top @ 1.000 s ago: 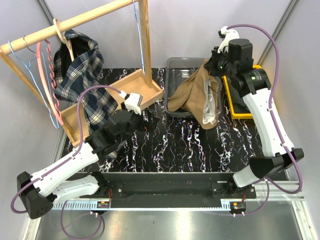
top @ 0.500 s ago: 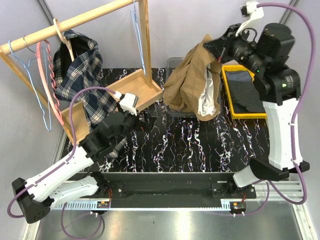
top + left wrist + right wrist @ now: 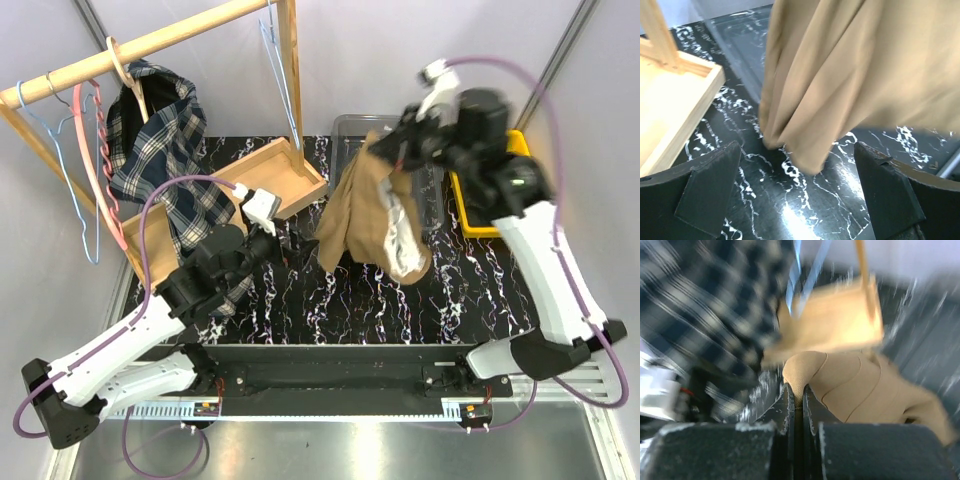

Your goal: Place the skirt on the hanger

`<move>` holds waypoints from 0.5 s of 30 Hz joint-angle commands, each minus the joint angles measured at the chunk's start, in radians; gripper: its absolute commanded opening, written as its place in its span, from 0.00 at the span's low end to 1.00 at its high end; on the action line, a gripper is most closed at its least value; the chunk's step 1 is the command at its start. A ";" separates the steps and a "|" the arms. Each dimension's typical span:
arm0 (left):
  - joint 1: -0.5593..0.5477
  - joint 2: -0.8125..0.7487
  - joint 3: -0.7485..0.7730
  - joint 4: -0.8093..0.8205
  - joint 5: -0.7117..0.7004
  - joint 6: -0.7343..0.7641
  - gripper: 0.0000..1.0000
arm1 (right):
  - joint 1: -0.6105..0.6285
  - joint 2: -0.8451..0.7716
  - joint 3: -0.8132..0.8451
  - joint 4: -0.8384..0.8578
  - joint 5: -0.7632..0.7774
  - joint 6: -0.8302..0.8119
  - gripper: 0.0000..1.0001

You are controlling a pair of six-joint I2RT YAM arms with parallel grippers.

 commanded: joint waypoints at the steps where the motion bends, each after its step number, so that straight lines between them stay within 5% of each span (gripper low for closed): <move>1: 0.000 -0.024 -0.048 0.087 0.077 -0.004 0.99 | 0.101 0.028 -0.189 0.118 0.225 0.070 0.00; 6: 0.000 -0.005 -0.118 0.118 0.031 -0.089 0.99 | 0.158 0.074 -0.374 0.212 0.429 0.144 0.00; 15: -0.036 0.122 -0.302 0.348 0.044 -0.177 0.99 | 0.174 0.190 -0.456 0.288 0.483 0.231 0.00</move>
